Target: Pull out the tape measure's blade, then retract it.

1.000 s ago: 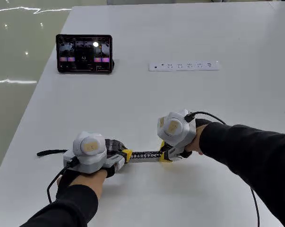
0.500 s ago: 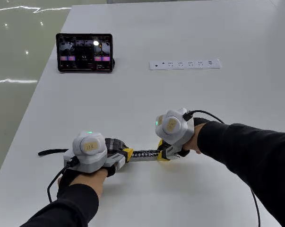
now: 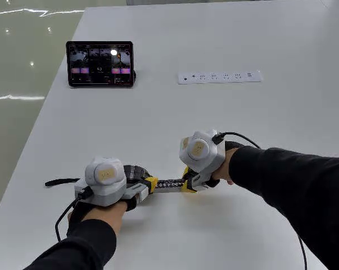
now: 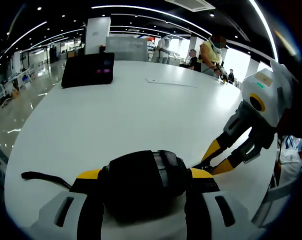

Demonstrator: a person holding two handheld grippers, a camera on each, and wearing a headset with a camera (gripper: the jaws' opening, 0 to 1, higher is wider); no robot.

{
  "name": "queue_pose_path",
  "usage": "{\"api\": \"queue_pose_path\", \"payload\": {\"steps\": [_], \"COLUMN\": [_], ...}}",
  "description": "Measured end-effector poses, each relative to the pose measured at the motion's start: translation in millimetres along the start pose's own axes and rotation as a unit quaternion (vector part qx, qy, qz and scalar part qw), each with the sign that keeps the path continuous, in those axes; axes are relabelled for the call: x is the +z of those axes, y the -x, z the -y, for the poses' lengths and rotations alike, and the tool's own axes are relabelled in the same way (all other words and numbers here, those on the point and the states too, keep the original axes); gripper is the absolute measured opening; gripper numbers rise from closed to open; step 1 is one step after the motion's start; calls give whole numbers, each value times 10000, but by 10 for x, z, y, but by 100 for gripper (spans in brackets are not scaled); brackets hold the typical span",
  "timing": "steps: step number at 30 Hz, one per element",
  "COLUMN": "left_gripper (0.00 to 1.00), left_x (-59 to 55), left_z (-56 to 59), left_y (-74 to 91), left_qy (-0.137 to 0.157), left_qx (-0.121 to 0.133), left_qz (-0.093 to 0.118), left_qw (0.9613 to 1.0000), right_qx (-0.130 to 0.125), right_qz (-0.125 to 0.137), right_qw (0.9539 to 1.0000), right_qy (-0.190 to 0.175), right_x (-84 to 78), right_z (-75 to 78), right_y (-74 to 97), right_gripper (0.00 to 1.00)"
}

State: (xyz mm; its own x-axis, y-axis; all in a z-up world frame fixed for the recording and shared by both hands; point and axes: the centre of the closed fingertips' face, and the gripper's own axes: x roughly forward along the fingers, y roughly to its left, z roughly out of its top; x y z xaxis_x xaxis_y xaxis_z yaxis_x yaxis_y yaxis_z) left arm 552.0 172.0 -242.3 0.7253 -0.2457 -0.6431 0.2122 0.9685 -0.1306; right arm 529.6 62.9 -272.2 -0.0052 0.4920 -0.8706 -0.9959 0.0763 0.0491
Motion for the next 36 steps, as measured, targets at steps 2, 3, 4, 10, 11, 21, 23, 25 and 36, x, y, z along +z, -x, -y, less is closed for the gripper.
{"api": "queue_pose_path", "payload": {"steps": [2, 3, 4, 10, 11, 21, 23, 25, 36], "left_gripper": [62, 62, 62, 62, 62, 62, 62, 62, 62], "left_x": [0, 2, 2, 2, 2, 1, 0, 1, -3], "left_z": [1, 1, 2, 3, 2, -3, -2, -1, 2], "left_y": [1, 1, 1, 1, 0, -1, 0, 0, -3], "left_qy": [-6, -10, -16, -20, -13, 10, 9, 16, 18], "left_qx": [-2, -2, 0, 0, 3, -1, 4, 5, 9], "left_qz": [-5, -5, -8, -11, -12, -24, -29, -20, -10], "left_qw": [10000, 10000, 10000, 10000, 10000, 10000, 10000, 10000, 10000], "right_qx": [-14, -18, -20, -19, -16, 12, 21, 26, 41], "right_qz": [3, 11, 16, 30, 34, 64, 61, 66, 120], "right_qw": [10000, 10000, 10000, 10000, 10000, 10000, 10000, 10000, 9999], "right_qy": [8, -7, -11, -6, -7, -18, -17, -17, -51], "right_x": [16, 26, 31, 73, 82, 142, 151, 156, 208], "right_z": [-6, -9, -8, -14, -15, -21, -21, -21, -15], "right_y": [-9, -15, -16, -35, -39, -68, -73, -76, -102], "right_gripper": [10, 10, 10, 10, 10, 10, 10, 10, 10]}}
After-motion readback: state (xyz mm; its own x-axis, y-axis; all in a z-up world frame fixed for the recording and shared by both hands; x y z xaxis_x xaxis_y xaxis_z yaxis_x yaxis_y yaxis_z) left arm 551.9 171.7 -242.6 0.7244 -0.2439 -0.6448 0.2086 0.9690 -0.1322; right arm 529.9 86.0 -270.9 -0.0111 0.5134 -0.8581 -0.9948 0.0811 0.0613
